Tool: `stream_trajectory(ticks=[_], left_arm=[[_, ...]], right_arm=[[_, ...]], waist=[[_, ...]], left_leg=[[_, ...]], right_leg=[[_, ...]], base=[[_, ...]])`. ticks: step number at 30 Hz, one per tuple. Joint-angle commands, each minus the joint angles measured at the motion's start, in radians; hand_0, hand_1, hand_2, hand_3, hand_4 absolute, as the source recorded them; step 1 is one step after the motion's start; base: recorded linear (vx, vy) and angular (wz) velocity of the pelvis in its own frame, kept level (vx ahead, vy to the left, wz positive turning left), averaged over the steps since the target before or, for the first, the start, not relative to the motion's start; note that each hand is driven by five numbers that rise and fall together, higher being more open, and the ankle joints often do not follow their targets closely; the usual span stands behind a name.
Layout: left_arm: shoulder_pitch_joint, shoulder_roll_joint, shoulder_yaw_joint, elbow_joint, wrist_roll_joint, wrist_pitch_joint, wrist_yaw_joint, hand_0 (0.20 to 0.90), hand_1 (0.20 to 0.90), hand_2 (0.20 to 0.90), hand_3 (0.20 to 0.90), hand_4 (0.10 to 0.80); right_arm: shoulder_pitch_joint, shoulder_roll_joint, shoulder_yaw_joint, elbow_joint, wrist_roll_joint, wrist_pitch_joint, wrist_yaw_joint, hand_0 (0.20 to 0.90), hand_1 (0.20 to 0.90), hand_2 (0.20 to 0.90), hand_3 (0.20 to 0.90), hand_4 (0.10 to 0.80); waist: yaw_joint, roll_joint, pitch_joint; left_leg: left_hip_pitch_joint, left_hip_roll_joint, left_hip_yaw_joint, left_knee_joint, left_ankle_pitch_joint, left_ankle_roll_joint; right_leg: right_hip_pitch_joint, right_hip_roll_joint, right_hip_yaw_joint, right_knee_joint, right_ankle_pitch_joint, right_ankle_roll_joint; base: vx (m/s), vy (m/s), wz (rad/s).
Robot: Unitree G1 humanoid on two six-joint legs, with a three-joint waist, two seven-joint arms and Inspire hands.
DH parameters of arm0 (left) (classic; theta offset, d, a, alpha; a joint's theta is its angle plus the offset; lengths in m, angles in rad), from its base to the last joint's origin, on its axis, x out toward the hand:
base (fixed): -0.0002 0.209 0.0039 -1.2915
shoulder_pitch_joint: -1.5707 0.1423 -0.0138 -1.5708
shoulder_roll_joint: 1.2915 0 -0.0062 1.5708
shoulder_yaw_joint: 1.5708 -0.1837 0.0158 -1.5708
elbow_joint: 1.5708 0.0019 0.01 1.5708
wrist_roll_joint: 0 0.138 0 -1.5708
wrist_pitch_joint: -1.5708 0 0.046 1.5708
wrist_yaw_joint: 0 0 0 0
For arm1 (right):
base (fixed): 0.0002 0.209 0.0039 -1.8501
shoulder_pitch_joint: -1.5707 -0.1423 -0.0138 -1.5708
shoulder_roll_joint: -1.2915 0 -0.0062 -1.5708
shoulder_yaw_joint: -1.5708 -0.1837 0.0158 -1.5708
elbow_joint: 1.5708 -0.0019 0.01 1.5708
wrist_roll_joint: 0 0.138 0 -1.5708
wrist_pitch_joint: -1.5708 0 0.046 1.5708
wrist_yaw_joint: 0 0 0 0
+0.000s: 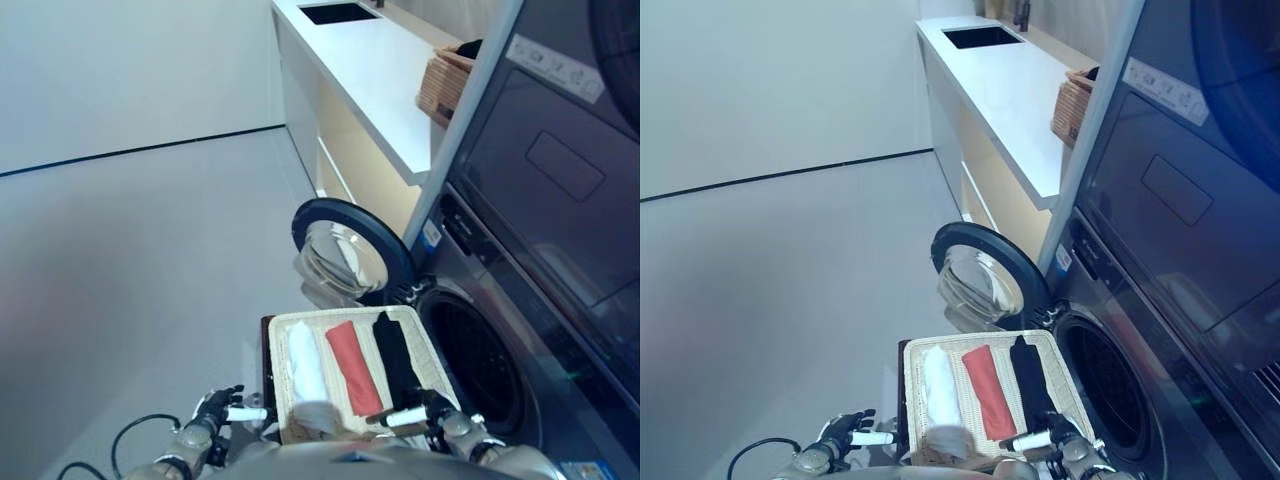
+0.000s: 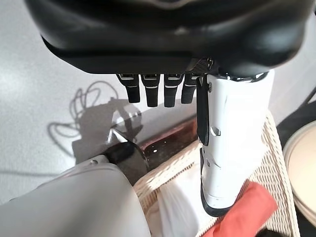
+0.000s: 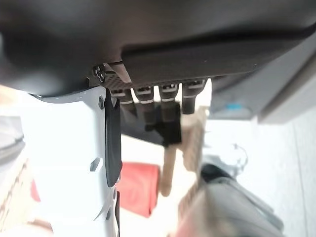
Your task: Pick up the clothes and place them into the washing machine
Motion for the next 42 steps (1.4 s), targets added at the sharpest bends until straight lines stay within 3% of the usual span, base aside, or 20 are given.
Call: stream_trajectory(ticks=[1,4,9,16,27,32,42], left_arm=[[-0.055,0.009,0.068,0.014,-0.023,-0.034,0.011,0.9,0.9,0.9,0.9,0.8],[-0.027,-0.017,0.087,0.001,-0.043,-0.035,0.0,0.9,0.9,0.9,0.9,0.8],[-0.014,-0.045,0.063,-0.037,-0.056,-0.04,-0.01,0.9,0.9,0.9,0.9,0.8],[-0.124,-0.034,0.007,-0.115,-0.181,-0.066,0.045,0.9,0.9,0.9,0.9,0.8],[-0.178,-0.009,0.012,-0.163,-0.257,-0.085,0.08,0.9,0.9,0.9,0.9,0.8],[-0.18,-0.002,0.027,-0.221,-0.294,-0.099,0.088,0.9,0.9,0.9,0.9,0.8],[-0.139,-0.004,-0.021,-0.296,-0.304,-0.111,0.08,0.9,0.9,0.9,0.9,0.8]], right_arm=[[-0.068,-0.089,-0.016,0.031,-0.009,0.004,-0.042,0.9,0.9,0.9,0.9,0.8],[-0.051,-0.114,-0.04,0.048,0.001,0.009,-0.045,0.9,0.9,0.9,0.9,0.8],[-0.087,-0.151,-0.036,0.04,0.007,0.013,-0.05,0.9,0.9,0.9,0.9,0.8],[-0.307,-0.207,0.029,-0.019,0.09,0.011,-0.117,0.9,0.9,0.9,0.9,0.8],[-0.442,-0.253,0.052,-0.026,0.141,0.005,-0.174,0.9,0.9,0.9,0.9,0.8],[-0.484,-0.285,0.054,-0.003,0.148,0.005,-0.197,0.9,0.9,0.9,0.9,0.8],[-0.568,-0.319,0.098,0.04,0.121,0.008,-0.219,0.9,0.9,0.9,0.9,0.8]], waist=[[0.036,-0.005,-0.003],[0.045,-0.005,-0.035],[0.044,0.008,-0.018],[0.043,0.051,0.152],[0.057,0.08,0.221],[0.066,0.097,0.233],[0.093,0.132,0.248]], left_leg=[[0.035,0.039,-0.022,0.023,-0.058,-0.118],[0.037,0.036,-0.032,0.003,-0.059,-0.127],[0.022,0.039,-0.045,-0.002,-0.057,-0.132],[-0.27,0.028,-0.041,0.145,-0.039,-0.122],[-0.485,0.017,-0.035,0.29,-0.075,-0.121],[-0.546,0.007,-0.039,0.333,-0.091,-0.119],[-0.6,-0.01,-0.027,0.335,-0.091,-0.106]], right_leg=[[0.09,0.007,-0.011,-0.224,0.187,0.005],[0.142,0.01,-0.058,-0.307,0.197,0.012],[0.151,0.01,-0.071,-0.325,0.188,0.009],[-0.173,-0.012,-0.037,-0.136,0.184,-0.013],[-0.389,-0.018,-0.005,0.011,0.148,-0.026],[-0.444,-0.03,-0.005,0.049,0.137,-0.028],[-0.497,-0.041,0.012,0.045,0.148,-0.027]], base=[[0.157,-0.09,0.31],[0.17,-0.079,0.2],[0.02,-0.049,0.18],[-0.308,-0.013,-0.08],[-0.048,0.003,-0.05],[0.008,0.015,0.04],[0.019,0.052,0.02]])
